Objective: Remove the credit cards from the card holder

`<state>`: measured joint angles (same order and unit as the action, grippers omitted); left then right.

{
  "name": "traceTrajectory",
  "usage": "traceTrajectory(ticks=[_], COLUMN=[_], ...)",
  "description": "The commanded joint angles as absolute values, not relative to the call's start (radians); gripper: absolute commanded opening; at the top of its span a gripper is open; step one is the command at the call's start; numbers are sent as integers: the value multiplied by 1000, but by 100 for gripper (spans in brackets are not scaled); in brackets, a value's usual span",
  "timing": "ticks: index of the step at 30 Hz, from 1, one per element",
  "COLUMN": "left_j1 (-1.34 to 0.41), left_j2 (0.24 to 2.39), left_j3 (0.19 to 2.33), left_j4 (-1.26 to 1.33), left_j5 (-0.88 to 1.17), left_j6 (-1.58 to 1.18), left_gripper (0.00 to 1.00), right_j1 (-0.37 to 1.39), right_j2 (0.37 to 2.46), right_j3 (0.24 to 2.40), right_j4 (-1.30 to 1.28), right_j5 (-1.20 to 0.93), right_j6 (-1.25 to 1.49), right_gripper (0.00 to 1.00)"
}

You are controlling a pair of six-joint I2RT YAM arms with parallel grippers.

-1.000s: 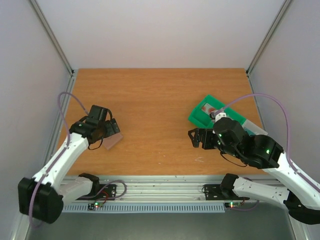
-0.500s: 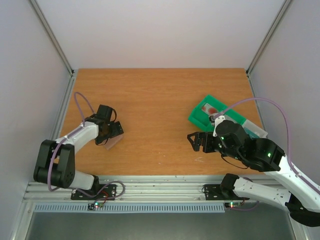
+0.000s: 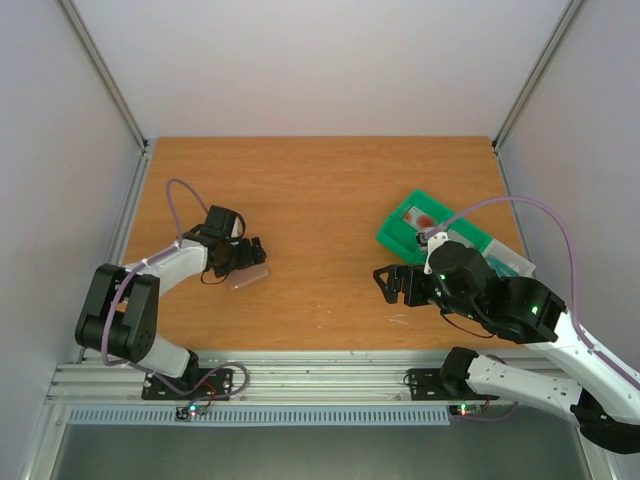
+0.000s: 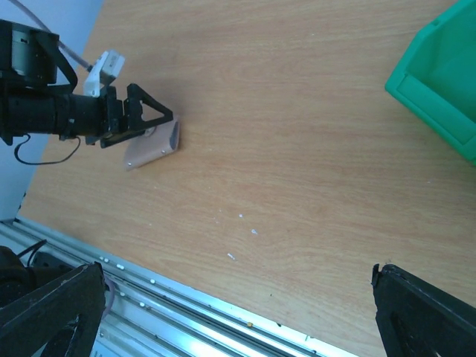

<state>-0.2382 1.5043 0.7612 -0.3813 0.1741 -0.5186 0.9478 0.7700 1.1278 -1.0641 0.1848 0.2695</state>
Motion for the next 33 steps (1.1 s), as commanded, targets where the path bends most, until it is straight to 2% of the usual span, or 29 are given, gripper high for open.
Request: traceTrajectory(ticks=[1,5,11,17,22,27,33], left_j1=[-313,-383,-426,-426,-423,-423,-423], left_j2=[1514,1487,1369,1199,1122,1066,985], left_j3=[741,726,695,629,539,461,314], left_j4=[-337,-295,-284,-410,-422,-423,-257], left_j5=[301,349,389,213,189,187,246], left_j6=[-496,-514,-585,-674,-750,-840,-991], left_gripper=[95,94,86,74,65,63,62], right_j1=[941,941,942,942,942,942,942], right_j2=[764,766,768,763,754,752,751], right_j3=[1121,1115,1115,1104,1088,1089,1087], right_j4=[-1064,-1075,-1081,-1072,-1063,-1061,-1058], right_j5=[201,217,211,196,183,181,169], right_j6=[271,280,283,285,283,279,286], right_gripper=[98,98,98,98,97,97,97])
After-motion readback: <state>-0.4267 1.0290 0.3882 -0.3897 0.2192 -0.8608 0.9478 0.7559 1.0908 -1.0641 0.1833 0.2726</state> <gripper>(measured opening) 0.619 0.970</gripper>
